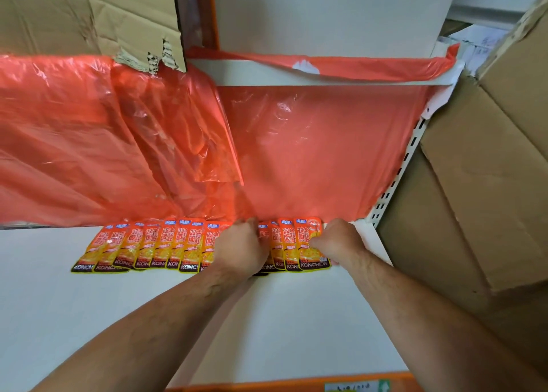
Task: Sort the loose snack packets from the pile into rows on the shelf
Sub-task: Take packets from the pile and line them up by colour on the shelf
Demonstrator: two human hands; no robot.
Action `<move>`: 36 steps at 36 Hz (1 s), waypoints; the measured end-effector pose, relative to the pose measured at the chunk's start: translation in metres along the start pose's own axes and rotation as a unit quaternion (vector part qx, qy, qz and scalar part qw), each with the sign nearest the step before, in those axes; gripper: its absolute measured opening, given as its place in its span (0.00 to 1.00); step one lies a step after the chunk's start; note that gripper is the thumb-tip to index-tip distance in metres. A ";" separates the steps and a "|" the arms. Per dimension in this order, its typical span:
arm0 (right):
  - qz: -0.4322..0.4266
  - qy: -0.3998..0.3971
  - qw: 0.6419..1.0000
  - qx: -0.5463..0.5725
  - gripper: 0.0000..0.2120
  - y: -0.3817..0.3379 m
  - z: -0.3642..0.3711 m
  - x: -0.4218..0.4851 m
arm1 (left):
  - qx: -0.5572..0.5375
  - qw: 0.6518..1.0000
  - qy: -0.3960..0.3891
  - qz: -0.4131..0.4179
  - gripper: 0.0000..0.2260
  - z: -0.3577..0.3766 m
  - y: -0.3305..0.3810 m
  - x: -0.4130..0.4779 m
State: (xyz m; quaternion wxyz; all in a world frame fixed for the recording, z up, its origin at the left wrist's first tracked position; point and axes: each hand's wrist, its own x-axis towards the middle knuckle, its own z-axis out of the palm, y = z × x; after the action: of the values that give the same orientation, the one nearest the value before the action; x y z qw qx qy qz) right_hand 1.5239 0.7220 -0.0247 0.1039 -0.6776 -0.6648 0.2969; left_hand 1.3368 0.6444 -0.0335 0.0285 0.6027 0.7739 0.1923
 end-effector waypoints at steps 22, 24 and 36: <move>-0.308 0.062 0.930 -0.192 0.24 -0.038 0.038 -0.044 | 0.118 0.993 0.015 0.001 0.21 -0.027 -0.026 -0.042; -0.329 0.046 0.921 -0.202 0.25 -0.046 0.050 -0.051 | 0.113 0.993 0.016 -0.017 0.22 -0.030 -0.040 -0.054; -0.414 -0.046 0.884 -0.215 0.28 -0.117 0.109 -0.118 | 0.158 0.973 0.005 -0.168 0.26 -0.082 -0.126 -0.145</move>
State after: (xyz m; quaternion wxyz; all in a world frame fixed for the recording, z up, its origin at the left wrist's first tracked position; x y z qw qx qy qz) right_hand 1.3742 0.5917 -0.0181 0.0388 -0.3323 -0.9362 0.1076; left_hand 1.2372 0.4609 -0.0264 -0.0389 0.4600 0.8848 0.0634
